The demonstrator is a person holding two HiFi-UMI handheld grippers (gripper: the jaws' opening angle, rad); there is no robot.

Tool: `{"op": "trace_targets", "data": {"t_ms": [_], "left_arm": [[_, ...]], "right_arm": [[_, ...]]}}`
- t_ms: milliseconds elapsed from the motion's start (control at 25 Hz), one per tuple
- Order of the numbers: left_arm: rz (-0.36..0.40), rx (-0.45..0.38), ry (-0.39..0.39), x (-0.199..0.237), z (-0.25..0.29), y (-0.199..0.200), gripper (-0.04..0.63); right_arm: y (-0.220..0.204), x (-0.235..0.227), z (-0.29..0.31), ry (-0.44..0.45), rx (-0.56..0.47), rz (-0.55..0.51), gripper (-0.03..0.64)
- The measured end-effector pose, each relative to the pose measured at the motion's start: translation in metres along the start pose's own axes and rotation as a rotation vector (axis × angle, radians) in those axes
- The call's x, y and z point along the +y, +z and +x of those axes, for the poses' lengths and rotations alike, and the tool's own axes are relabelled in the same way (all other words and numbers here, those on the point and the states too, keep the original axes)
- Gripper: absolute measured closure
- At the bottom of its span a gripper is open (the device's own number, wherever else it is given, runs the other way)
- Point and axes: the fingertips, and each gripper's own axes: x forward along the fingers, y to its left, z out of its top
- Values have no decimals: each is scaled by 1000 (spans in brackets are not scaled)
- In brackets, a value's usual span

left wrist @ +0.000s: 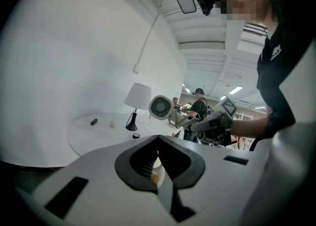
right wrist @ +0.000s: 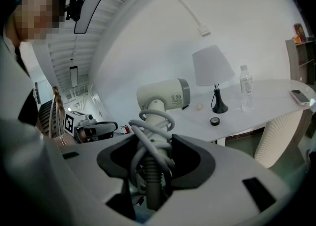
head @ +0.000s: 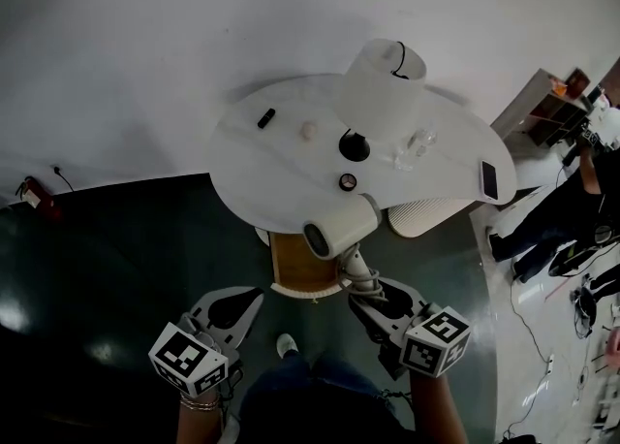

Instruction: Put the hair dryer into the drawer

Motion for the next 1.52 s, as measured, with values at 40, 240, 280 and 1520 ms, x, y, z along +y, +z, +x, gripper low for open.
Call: {"op": "trace_targets", "data": {"t_ms": [40, 240, 280, 1520], "left_arm": [[-2, 0, -2, 2, -1, -1, 580], [-14, 3, -9, 9, -4, -7, 580], [-18, 2, -7, 11, -5, -8, 580], [-128, 141, 127, 37, 48, -55, 580]], "right_arm": [[-1, 1, 1, -6, 2, 3, 407], [-4, 0, 7, -26, 15, 9, 407], [-4, 0, 8, -28, 18, 9, 407], [-80, -37, 46, 240, 585, -190, 407]]}}
